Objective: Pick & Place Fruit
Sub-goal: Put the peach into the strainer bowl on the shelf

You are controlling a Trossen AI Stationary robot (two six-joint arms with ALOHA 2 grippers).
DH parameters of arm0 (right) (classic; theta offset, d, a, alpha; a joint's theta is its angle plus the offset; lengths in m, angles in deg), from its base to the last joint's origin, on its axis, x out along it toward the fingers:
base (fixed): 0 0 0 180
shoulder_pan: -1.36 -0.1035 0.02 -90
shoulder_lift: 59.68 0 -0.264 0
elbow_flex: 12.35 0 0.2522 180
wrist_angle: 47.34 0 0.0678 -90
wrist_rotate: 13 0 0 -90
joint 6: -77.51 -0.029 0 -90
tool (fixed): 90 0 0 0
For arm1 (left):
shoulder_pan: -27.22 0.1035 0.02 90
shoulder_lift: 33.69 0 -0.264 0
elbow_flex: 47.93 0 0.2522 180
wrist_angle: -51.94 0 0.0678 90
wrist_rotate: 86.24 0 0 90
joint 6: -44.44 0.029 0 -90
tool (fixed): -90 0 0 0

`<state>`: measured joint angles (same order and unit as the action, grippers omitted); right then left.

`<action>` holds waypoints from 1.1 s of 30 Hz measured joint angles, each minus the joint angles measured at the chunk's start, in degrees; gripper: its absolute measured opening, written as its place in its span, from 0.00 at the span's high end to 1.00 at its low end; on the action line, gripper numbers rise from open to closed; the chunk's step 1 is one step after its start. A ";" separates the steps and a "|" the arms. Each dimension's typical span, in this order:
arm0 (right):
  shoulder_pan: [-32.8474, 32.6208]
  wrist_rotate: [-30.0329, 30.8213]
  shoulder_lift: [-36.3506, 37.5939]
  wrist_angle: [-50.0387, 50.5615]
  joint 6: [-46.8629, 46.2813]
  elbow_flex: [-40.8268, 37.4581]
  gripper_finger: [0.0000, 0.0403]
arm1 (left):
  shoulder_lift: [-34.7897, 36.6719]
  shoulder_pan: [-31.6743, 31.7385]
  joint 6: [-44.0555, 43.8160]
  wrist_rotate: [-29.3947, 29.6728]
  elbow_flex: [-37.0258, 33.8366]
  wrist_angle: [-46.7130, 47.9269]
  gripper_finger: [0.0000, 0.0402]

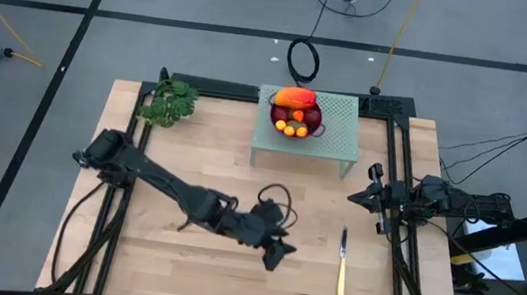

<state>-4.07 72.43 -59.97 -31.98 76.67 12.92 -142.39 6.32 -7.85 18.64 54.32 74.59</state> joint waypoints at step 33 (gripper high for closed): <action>-0.01 0.02 0.00 -0.06 0.00 0.00 1.00 | -7.17 -1.46 -39.72 -5.76 -0.04 17.98 0.38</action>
<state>-4.08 72.44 -59.97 -32.04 76.67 12.92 -149.55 4.86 -47.57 12.88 54.27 92.57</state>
